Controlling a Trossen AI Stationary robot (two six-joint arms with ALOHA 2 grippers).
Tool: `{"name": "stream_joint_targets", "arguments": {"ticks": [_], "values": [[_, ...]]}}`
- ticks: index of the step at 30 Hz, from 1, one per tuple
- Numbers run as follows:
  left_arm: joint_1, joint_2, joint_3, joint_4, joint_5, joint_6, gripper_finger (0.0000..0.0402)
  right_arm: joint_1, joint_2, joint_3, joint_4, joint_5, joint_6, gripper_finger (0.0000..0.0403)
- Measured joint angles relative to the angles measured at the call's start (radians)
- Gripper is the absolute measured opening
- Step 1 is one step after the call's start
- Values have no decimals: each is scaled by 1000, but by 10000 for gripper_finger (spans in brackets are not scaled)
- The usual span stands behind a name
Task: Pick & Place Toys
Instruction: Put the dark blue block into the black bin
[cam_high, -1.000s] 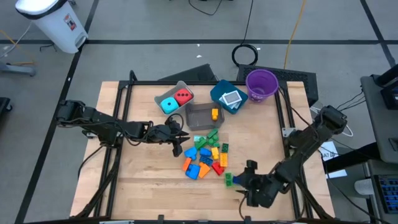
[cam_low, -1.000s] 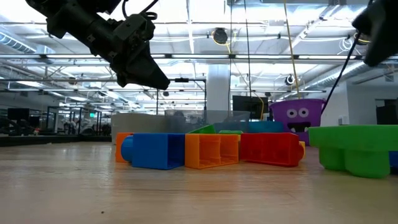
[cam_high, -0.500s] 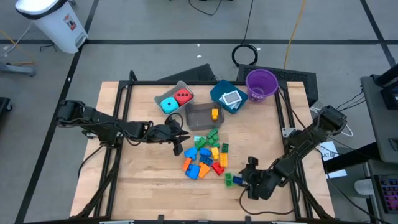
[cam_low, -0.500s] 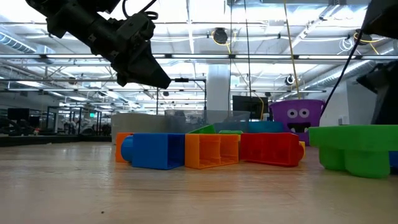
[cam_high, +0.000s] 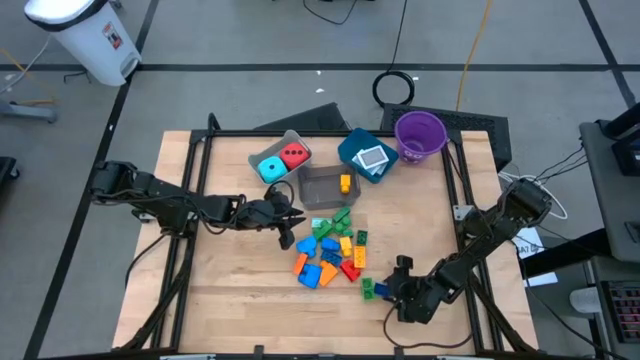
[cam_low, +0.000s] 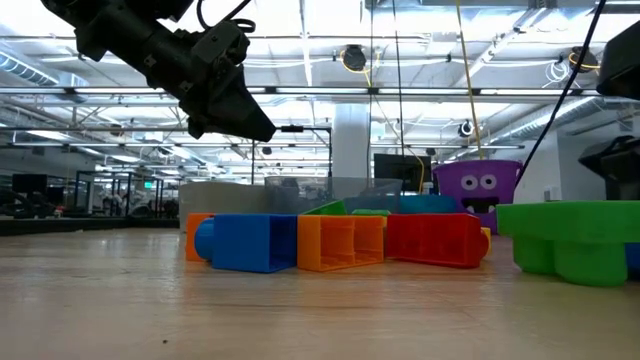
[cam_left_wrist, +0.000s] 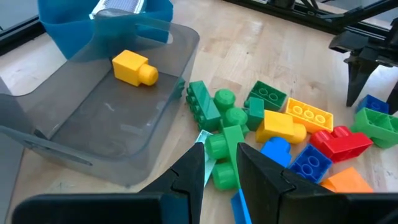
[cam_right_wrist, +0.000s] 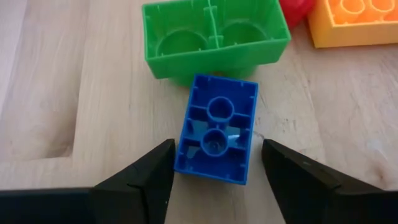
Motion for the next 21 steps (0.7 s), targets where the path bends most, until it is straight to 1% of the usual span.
{"name": "stream_joint_targets", "arguments": {"ticks": [3, 5, 8, 10, 15, 21], "values": [[0, 0, 0, 0, 0, -2, 99, -1, -3, 0, 3, 1, 4, 185], [0, 0, 0, 0, 0, -2, 99, -1, -13, -1, 1, -2, 4, 158], [0, 0, 0, 0, 0, -2, 99, -8, -42, -4, -9, -4, -5, 113], [0, 0, 0, 0, 0, -2, 99, -14, -72, -7, -20, 12, -7, 94], [0, 0, 0, 1, -1, -1, 99, -45, -178, -4, -16, 40, -35, 95], [0, 0, 0, 1, -1, -1, 99, -76, -292, -4, 9, 243, -148, 95]]}}
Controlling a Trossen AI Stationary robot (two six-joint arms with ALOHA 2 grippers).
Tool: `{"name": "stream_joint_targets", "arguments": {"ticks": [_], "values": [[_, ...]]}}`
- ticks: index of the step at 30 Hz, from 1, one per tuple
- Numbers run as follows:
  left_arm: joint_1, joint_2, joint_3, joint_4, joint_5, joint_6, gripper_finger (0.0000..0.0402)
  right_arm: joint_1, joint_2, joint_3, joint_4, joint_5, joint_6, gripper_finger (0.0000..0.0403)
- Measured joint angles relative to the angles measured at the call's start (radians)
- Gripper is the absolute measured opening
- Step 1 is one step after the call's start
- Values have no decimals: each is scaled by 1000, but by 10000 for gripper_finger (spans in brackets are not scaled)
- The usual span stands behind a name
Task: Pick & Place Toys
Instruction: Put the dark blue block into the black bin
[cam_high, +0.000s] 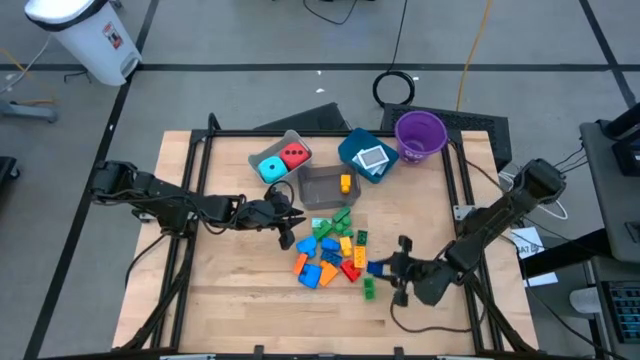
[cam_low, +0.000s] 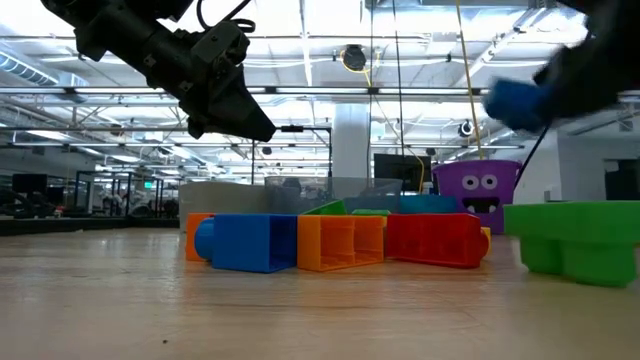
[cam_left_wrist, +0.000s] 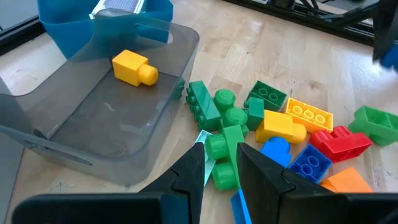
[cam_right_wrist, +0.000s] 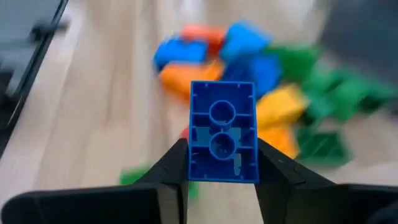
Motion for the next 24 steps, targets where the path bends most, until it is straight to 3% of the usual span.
{"name": "stream_joint_targets", "arguments": {"ticks": [3, 5, 14, 24], "values": [[0, 0, 0, 0, 0, 3, 99, -44, -36, 0, 57, 87, -50, 98], [0, 0, 0, 1, -3, 5, 99, -88, -42, 0, 113, 86, -122, 104], [0, 0, 0, 5, -8, 14, 99, -372, 15, 0, 375, -190, -357, 98], [0, 0, 0, 5, -8, 40, 99, -700, 81, 1, 400, -346, -410, 100]]}}
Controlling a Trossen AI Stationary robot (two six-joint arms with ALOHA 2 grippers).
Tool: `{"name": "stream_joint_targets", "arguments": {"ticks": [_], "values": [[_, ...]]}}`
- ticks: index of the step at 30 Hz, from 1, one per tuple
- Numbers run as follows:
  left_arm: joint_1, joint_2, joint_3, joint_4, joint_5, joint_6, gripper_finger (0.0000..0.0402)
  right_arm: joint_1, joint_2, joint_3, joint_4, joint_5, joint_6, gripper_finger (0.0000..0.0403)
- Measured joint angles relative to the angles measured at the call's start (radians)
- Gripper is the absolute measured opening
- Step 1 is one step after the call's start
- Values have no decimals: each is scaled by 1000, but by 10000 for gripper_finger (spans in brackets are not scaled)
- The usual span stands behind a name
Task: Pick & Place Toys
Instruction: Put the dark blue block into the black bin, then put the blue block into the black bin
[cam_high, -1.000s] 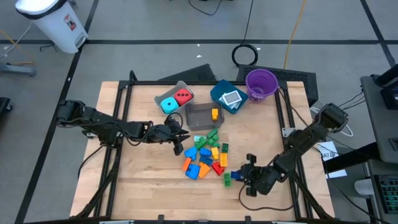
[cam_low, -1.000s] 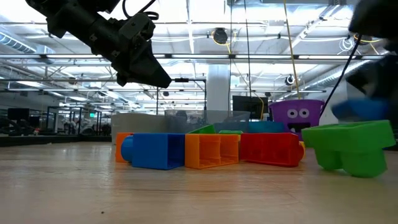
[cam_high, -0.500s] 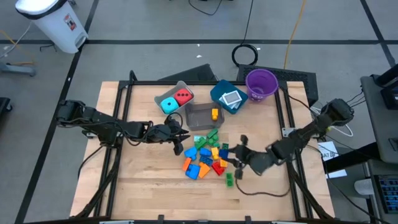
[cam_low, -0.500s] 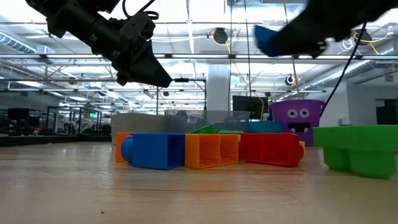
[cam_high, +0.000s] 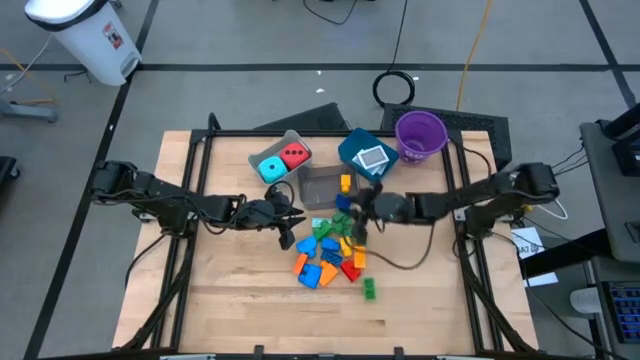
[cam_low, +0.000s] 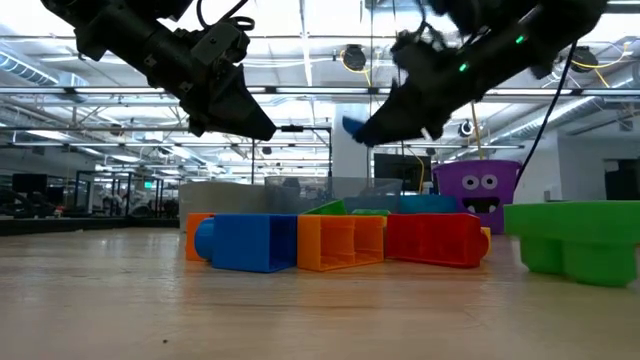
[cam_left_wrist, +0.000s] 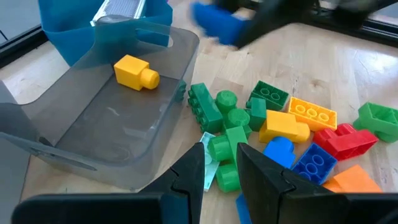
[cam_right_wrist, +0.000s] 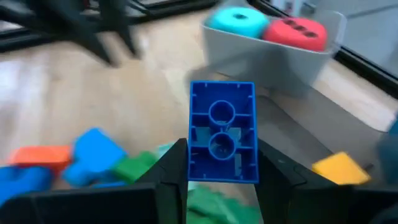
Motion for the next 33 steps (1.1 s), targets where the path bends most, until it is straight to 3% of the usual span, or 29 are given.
{"name": "stream_joint_targets", "arguments": {"ticks": [10, 20, 25, 29, 33], "values": [[1, 0, 0, 0, -13, 7, 99, -180, 82, 0, 75, -118, -32, 114], [1, 0, 0, 5, -52, 1, 99, -175, 67, 0, 107, -118, -33, 251], [1, 0, 0, -11, 4, -74, 101, -123, 16, 1, 93, -151, -21, 288], [-31, 0, -1, -16, 120, -109, 135, -35, -45, -1, 77, -171, -28, 289], [-109, 4, -1, -15, 89, -112, 208, 67, -107, -1, 74, -169, -62, 278]]}}
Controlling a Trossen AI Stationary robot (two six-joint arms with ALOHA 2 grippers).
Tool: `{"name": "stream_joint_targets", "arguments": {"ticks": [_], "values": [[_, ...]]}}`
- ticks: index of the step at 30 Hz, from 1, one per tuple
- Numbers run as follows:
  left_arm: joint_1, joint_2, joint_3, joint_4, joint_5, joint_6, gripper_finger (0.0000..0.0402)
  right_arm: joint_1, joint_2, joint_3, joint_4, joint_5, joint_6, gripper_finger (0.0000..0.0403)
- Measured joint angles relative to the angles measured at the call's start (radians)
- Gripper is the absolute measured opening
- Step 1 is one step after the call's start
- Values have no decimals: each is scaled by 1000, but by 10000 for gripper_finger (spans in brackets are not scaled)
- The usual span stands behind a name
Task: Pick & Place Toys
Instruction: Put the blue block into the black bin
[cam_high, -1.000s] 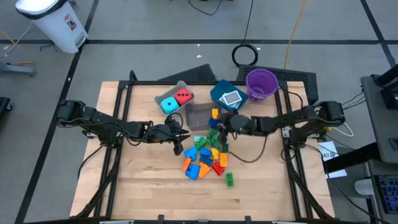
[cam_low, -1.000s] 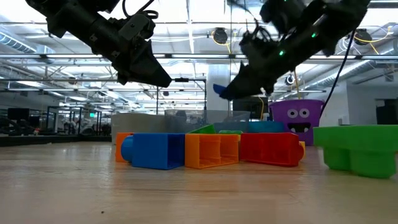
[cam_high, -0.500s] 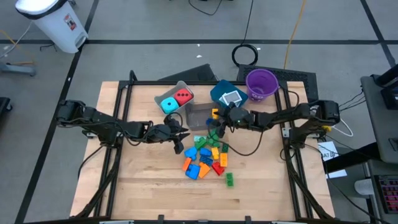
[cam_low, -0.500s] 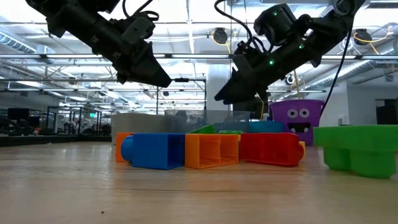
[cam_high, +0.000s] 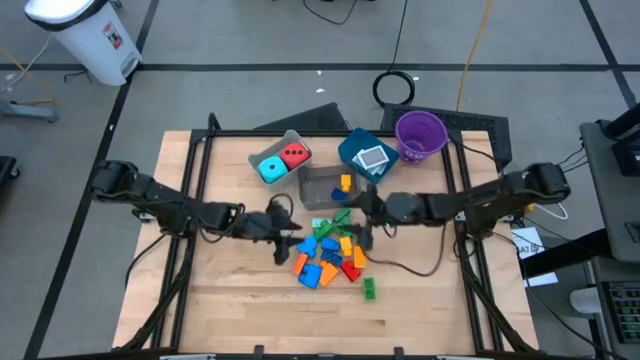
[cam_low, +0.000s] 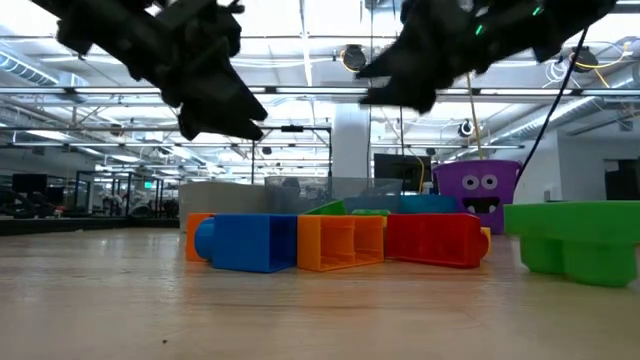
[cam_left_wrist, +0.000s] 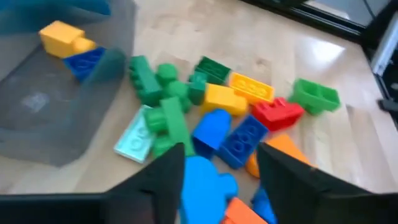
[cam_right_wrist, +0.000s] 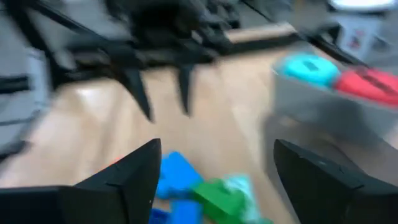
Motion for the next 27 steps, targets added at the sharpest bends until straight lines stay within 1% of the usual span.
{"name": "stream_joint_targets", "arguments": {"ticks": [3, 6, 8, 11, 13, 15, 18, 20, 27], "values": [[-59, 34, 0, 4, -45, 27, 267, 66, -32, 1, -1, 5, -21, 269], [-91, 88, 1, 9, -78, 34, 314, 114, -48, 1, 3, 7, -39, 261], [-95, 130, 1, 11, -102, 19, 336, 136, -48, 1, 21, 26, -51, 257], [-86, 204, 1, 52, -136, -16, 354, 156, -48, 1, 32, 61, -69, 252], [-77, 256, 1, 101, -155, -27, 357, 160, -48, 1, 41, 64, -73, 251], [-70, 304, 1, 140, -152, -29, 355, 160, -48, 1, 43, 62, -66, 251], [-65, 366, 4, 208, -99, -28, 347, 160, -48, 1, 43, 58, -37, 251], [-65, 394, 2, 198, -79, -27, 339, 160, -48, 1, 43, 56, -20, 251], [-63, 426, 4, 194, -150, -45, 309, 171, -48, 1, 44, 55, -15, 251]]}}
